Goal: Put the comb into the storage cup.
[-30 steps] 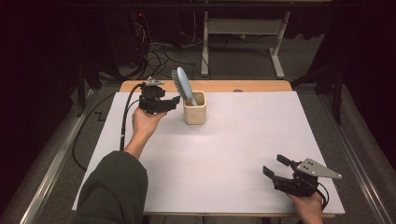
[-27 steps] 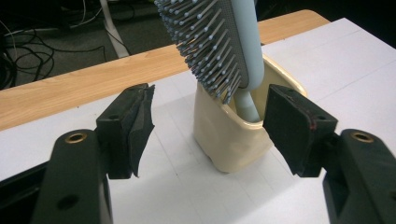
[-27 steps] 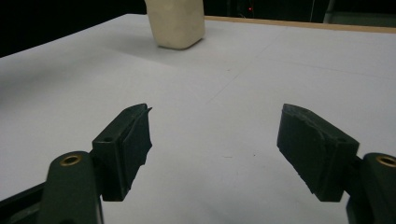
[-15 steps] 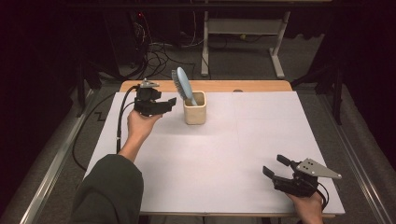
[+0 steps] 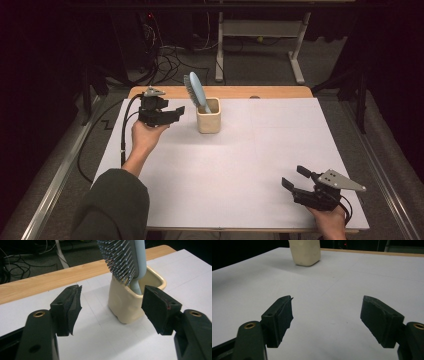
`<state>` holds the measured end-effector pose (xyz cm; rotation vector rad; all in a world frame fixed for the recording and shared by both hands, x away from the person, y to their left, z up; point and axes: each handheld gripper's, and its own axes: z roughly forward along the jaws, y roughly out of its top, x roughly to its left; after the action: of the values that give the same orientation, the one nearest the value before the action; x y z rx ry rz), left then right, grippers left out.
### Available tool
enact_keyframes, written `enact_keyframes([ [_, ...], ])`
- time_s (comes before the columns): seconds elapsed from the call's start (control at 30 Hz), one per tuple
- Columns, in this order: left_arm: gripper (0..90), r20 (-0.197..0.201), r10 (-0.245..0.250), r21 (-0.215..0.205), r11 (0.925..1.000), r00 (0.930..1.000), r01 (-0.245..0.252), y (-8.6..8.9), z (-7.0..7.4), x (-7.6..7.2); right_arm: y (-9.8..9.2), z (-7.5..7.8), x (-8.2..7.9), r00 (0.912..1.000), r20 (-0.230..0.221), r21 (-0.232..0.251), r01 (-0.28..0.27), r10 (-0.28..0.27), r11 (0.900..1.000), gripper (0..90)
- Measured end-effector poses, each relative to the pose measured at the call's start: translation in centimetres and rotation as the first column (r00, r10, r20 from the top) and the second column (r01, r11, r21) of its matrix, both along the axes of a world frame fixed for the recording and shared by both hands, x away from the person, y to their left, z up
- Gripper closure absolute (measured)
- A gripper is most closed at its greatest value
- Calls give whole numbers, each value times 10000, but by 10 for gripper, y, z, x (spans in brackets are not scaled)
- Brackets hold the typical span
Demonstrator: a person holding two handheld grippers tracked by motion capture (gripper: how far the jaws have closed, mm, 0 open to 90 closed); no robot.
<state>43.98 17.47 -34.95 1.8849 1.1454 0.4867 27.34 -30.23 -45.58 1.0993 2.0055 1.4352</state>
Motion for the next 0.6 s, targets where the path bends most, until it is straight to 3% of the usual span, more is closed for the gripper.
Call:
enact_keyframes([
  [0.6, 315, 159, 136, -158, 9998, 9998, -133, 19, 1, -14, 0, 1, -1, 10000, 41, 38, 84, -84, 10000, 261],
])
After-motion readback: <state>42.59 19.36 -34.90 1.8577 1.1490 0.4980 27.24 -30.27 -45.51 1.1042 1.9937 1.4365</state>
